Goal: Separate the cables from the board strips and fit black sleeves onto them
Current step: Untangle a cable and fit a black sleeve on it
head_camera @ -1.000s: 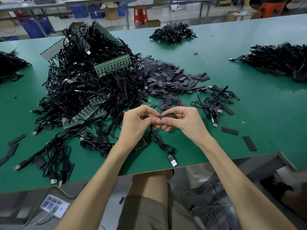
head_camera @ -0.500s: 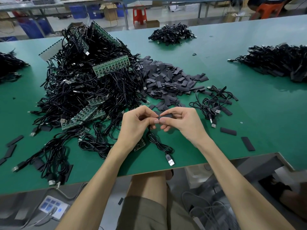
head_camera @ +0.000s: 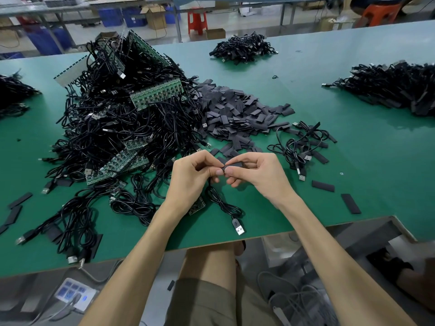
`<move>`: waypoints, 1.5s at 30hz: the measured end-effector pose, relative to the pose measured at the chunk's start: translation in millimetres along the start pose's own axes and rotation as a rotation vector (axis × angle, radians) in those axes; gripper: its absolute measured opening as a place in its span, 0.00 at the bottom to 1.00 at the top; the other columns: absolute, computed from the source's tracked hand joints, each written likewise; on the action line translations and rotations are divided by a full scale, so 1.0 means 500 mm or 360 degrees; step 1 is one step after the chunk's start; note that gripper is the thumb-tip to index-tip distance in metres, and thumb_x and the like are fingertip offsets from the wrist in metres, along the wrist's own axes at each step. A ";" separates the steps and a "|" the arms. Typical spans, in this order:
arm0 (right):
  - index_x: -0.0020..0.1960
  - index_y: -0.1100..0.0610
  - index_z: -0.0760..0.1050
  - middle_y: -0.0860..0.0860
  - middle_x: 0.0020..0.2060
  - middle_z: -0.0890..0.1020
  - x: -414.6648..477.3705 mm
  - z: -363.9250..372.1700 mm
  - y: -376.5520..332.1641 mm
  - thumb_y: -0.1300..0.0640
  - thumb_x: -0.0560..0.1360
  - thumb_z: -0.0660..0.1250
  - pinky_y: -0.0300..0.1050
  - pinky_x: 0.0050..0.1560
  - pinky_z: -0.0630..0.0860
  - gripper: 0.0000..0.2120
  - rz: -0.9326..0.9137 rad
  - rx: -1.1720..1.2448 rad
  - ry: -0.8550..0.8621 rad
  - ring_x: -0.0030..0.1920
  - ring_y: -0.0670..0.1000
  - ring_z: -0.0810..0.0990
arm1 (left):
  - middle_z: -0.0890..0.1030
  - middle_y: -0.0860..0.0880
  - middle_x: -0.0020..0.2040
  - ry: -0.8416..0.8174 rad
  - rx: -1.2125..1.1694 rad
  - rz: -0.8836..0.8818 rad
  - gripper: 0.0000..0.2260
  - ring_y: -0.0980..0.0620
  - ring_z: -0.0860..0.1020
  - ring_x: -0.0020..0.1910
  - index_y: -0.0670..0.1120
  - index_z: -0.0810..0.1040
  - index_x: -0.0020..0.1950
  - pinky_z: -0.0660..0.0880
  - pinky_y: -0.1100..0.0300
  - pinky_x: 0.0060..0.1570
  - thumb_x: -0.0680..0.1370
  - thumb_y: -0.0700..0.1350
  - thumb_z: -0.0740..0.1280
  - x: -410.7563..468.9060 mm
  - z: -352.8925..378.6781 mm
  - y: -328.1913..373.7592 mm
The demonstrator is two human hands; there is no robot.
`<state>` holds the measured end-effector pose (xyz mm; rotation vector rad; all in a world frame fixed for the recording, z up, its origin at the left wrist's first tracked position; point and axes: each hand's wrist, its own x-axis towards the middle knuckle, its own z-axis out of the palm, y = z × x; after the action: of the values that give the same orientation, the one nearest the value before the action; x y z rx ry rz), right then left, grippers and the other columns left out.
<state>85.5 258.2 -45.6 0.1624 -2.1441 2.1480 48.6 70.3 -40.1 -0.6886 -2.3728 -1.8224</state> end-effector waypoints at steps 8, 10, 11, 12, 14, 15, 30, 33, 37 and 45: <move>0.51 0.67 0.83 0.60 0.35 0.86 -0.003 -0.001 -0.005 0.68 0.74 0.75 0.41 0.38 0.82 0.06 0.0018 0.0030 0.0008 0.33 0.53 0.86 | 0.82 0.45 0.36 -0.0005 0.0000 -0.0006 0.05 0.48 0.81 0.33 0.37 0.83 0.44 0.80 0.56 0.37 0.75 0.28 0.71 -0.001 0.000 -0.001; 0.52 0.68 0.83 0.59 0.35 0.87 -0.002 0.000 -0.005 0.68 0.74 0.75 0.40 0.38 0.82 0.07 0.0025 0.0027 0.0005 0.33 0.53 0.86 | 0.82 0.45 0.36 -0.0009 0.0005 -0.0005 0.06 0.48 0.81 0.33 0.37 0.83 0.45 0.81 0.56 0.37 0.76 0.28 0.70 0.000 0.000 -0.002; 0.52 0.67 0.83 0.59 0.36 0.87 -0.002 0.000 -0.005 0.68 0.75 0.75 0.41 0.38 0.82 0.06 0.0026 0.0030 0.0004 0.34 0.53 0.86 | 0.83 0.45 0.36 -0.0009 0.0006 -0.0006 0.07 0.49 0.81 0.34 0.37 0.83 0.45 0.81 0.55 0.37 0.76 0.28 0.70 0.000 0.000 -0.003; 0.51 0.67 0.83 0.59 0.37 0.87 -0.001 0.000 -0.005 0.68 0.75 0.75 0.41 0.38 0.82 0.06 0.0026 0.0038 0.0006 0.34 0.53 0.86 | 0.83 0.45 0.36 -0.0006 0.0006 -0.0012 0.07 0.49 0.82 0.34 0.38 0.83 0.45 0.82 0.54 0.38 0.76 0.27 0.69 0.000 -0.001 -0.003; 0.51 0.67 0.84 0.61 0.38 0.87 0.000 0.000 -0.006 0.68 0.75 0.75 0.42 0.38 0.83 0.05 0.0019 0.0063 0.0019 0.35 0.54 0.86 | 0.83 0.45 0.37 0.0006 0.0003 -0.0024 0.08 0.51 0.82 0.34 0.38 0.84 0.46 0.82 0.54 0.39 0.77 0.27 0.69 0.001 -0.002 -0.004; 0.51 0.67 0.84 0.61 0.38 0.87 0.000 0.000 -0.006 0.68 0.75 0.75 0.42 0.39 0.83 0.05 0.0016 0.0076 0.0028 0.35 0.55 0.86 | 0.83 0.46 0.37 0.0011 0.0001 -0.0028 0.08 0.51 0.82 0.35 0.38 0.84 0.46 0.82 0.54 0.39 0.77 0.27 0.69 0.002 -0.003 -0.004; 0.51 0.63 0.84 0.60 0.36 0.87 0.001 -0.003 0.002 0.65 0.74 0.77 0.41 0.38 0.83 0.07 0.0038 -0.0028 -0.0008 0.34 0.54 0.86 | 0.84 0.45 0.36 -0.0007 -0.0011 -0.0024 0.05 0.45 0.83 0.34 0.39 0.85 0.46 0.81 0.57 0.37 0.76 0.31 0.73 0.002 -0.003 -0.001; 0.51 0.63 0.84 0.60 0.36 0.87 0.001 -0.003 0.002 0.65 0.74 0.77 0.42 0.39 0.83 0.06 0.0024 -0.0025 -0.0001 0.34 0.55 0.86 | 0.84 0.46 0.36 -0.0011 -0.0003 -0.0015 0.04 0.45 0.83 0.34 0.39 0.84 0.46 0.81 0.57 0.38 0.76 0.31 0.72 0.001 -0.002 -0.003; 0.51 0.64 0.84 0.61 0.36 0.87 0.000 -0.002 0.003 0.66 0.74 0.76 0.41 0.38 0.83 0.07 0.0025 -0.0016 0.0003 0.34 0.54 0.86 | 0.84 0.46 0.37 -0.0025 0.0014 0.0007 0.04 0.45 0.83 0.34 0.40 0.84 0.46 0.81 0.57 0.38 0.76 0.31 0.73 0.001 -0.002 -0.005; 0.53 0.65 0.83 0.59 0.38 0.86 0.003 -0.001 0.002 0.63 0.81 0.69 0.43 0.36 0.82 0.06 -0.0003 0.0009 0.0040 0.35 0.55 0.85 | 0.85 0.51 0.39 -0.0045 0.0032 0.0074 0.04 0.49 0.84 0.37 0.43 0.85 0.49 0.79 0.61 0.40 0.76 0.36 0.75 0.001 -0.002 -0.013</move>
<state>84.0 258.8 -46.6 0.1375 -2.1237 2.1432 45.4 68.3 -45.7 -0.7654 -2.3682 -1.7796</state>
